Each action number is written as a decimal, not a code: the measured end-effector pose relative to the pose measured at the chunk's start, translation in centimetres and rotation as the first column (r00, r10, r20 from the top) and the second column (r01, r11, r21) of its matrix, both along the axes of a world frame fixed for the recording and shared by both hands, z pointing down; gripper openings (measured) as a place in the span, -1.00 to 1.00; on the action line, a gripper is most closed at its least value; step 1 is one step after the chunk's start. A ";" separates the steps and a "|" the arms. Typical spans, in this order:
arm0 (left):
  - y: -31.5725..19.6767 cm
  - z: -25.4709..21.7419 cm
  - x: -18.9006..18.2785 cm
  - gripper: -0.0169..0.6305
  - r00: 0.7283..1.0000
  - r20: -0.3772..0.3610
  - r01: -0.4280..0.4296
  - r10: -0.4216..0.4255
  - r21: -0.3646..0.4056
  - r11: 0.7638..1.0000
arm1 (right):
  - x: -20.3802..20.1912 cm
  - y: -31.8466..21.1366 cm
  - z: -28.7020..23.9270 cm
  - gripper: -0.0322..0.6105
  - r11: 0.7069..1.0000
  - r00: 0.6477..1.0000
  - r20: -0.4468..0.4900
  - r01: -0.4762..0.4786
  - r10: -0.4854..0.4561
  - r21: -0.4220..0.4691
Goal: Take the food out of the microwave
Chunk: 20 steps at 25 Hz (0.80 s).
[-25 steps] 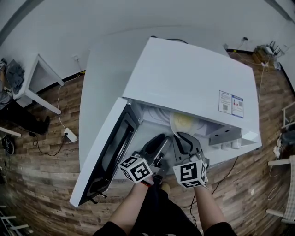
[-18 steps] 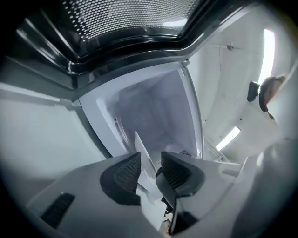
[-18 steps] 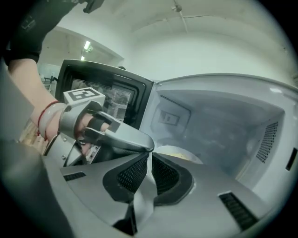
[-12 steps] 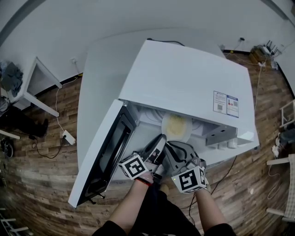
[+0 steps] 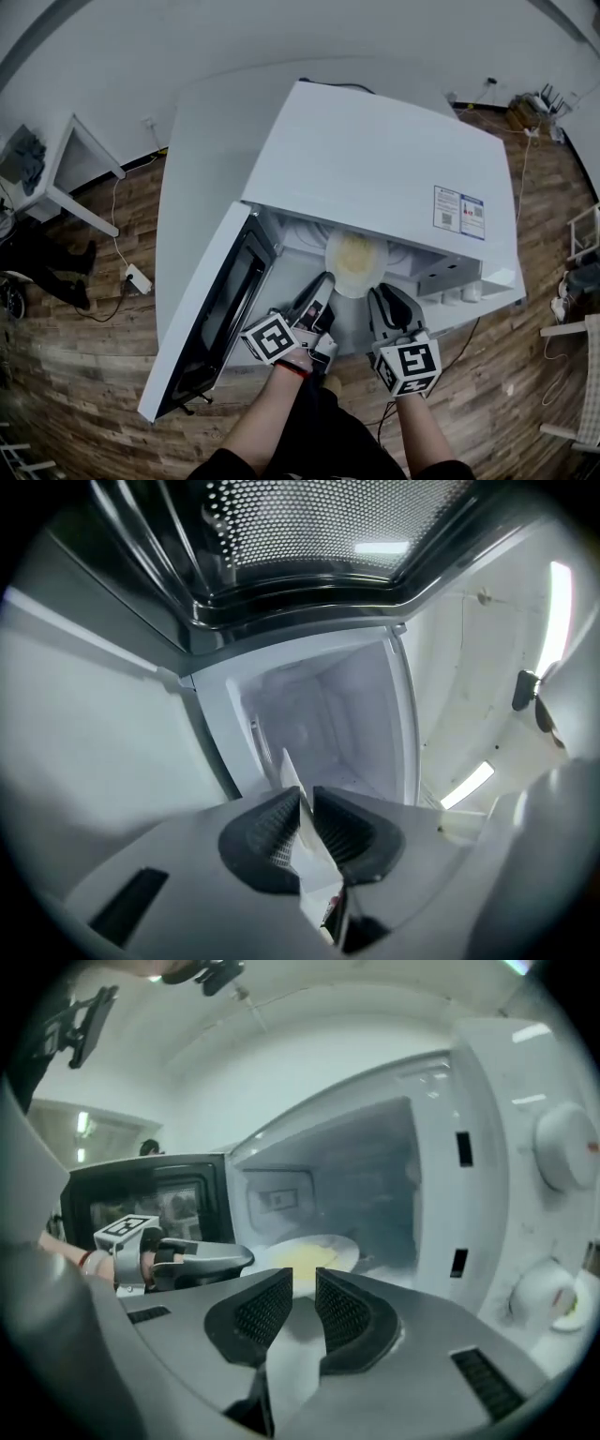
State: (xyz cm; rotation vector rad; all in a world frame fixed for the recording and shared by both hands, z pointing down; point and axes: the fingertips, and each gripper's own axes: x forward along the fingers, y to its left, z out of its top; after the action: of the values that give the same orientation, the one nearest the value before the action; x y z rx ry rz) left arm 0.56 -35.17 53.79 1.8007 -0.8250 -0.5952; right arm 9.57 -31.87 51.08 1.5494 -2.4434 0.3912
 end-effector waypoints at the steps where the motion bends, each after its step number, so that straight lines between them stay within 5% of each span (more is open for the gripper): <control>1: 0.0 0.0 0.0 -0.80 1.000 -0.001 0.000 0.000 -0.002 1.000 | 0.5 -0.1 0.3 -0.72 0.999 0.998 0.053 -0.026 0.027 -0.028; 7: 0.2 0.2 -0.2 -0.80 1.000 -0.011 0.006 -0.006 -0.007 1.000 | 0.6 -0.4 1.1 -0.51 0.982 0.926 0.351 -0.079 0.136 -0.172; 12: 0.3 -0.4 -0.1 -0.80 1.000 -0.021 0.001 0.000 0.019 1.000 | -0.4 -0.5 1.8 -0.48 0.958 0.823 0.526 -0.074 0.216 -0.277; 20: 0.9 -0.6 0.1 -0.81 0.999 0.039 -0.029 0.027 0.055 0.998 | -1.6 -1.6 2.5 -0.48 0.921 0.656 0.685 -0.041 0.316 -0.386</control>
State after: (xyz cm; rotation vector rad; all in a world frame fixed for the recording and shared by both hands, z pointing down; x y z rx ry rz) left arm 0.65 -34.24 53.22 1.8764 -0.8149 -0.5715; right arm 7.97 -33.44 53.59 1.6889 -2.4971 1.6991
